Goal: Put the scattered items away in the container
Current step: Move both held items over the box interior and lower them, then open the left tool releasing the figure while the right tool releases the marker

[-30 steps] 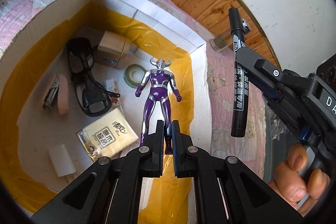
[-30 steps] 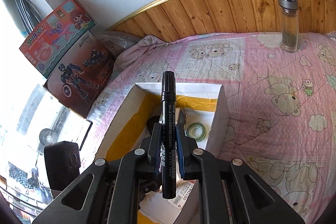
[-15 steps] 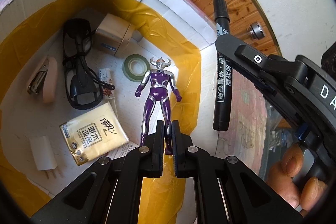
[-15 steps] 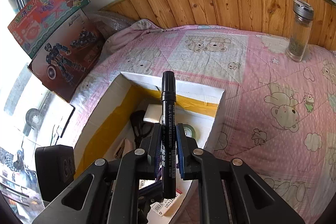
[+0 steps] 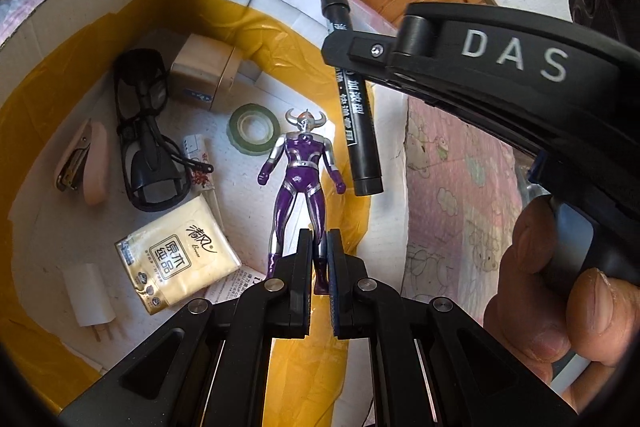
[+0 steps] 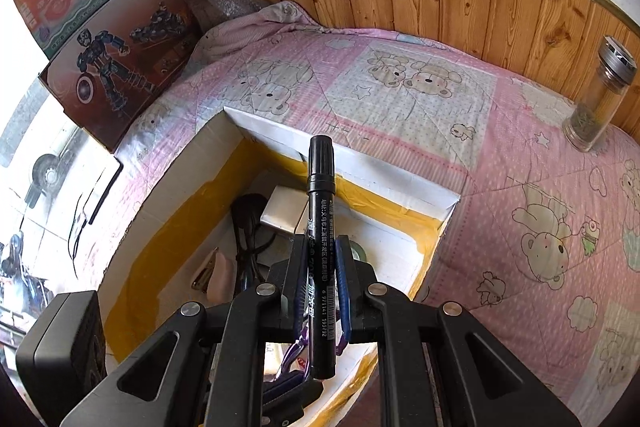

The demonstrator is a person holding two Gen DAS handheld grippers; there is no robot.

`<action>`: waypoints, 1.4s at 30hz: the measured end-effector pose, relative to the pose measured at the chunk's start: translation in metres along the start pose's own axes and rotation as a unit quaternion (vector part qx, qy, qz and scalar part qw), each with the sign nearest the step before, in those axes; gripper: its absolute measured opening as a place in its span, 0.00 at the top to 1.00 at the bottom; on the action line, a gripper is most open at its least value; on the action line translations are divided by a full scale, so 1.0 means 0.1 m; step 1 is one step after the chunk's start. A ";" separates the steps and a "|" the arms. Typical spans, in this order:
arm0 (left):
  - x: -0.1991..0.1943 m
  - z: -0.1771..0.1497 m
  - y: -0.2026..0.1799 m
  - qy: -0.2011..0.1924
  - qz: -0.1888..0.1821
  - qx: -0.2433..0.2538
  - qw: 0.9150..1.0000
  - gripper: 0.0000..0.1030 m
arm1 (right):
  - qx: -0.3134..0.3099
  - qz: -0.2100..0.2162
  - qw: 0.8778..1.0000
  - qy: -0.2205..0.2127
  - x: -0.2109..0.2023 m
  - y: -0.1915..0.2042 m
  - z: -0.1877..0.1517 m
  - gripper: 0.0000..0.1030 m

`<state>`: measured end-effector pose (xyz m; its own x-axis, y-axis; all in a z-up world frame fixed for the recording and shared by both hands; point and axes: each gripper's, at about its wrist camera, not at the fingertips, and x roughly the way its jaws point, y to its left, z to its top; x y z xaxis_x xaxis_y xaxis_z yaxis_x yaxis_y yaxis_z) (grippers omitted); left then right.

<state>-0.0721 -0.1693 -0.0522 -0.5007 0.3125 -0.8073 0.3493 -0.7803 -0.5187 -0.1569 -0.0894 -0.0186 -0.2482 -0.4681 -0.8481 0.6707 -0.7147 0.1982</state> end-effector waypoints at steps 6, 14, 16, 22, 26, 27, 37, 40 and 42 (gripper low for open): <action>0.03 0.07 0.06 0.013 -0.009 -0.026 1.000 0.93 | -0.021 -0.013 0.999 0.021 0.06 0.03 0.08 0.86; -0.01 0.17 0.38 0.017 -0.074 -0.117 0.990 0.93 | -0.037 -0.031 0.998 0.037 0.15 0.05 0.13 0.86; -0.06 0.18 0.46 0.005 -0.080 -0.141 0.987 0.93 | -0.052 -0.042 0.997 0.037 0.16 0.08 0.15 0.86; 0.03 0.12 0.50 0.018 -0.109 -0.180 0.978 0.93 | -0.089 -0.055 0.994 0.039 0.19 0.15 0.17 0.86; 0.10 0.11 0.48 0.020 -0.112 -0.188 0.976 0.93 | -0.104 -0.048 0.992 0.051 0.24 0.17 0.16 0.86; 0.10 0.10 0.47 0.019 -0.113 -0.188 0.975 0.93 | -0.110 -0.046 0.991 0.054 0.25 0.19 0.14 0.86; 0.11 0.10 0.53 0.035 -0.114 -0.214 0.969 0.54 | -0.121 -0.063 0.988 0.070 0.36 0.11 0.02 0.79; 0.04 0.09 0.54 0.032 -0.112 -0.213 0.970 0.54 | -0.103 -0.062 0.991 0.065 0.31 0.04 -0.02 0.71; -0.03 0.08 0.56 0.028 -0.112 -0.215 0.970 0.54 | -0.096 -0.064 0.991 0.059 0.25 0.02 -0.04 0.71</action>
<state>-0.0580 -0.2183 -0.0768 -0.5626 0.4867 -0.6683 0.5401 -0.3957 -0.7428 -0.1592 -0.1007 -0.0414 -0.2643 -0.3069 -0.9143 0.7628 -0.6466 -0.0035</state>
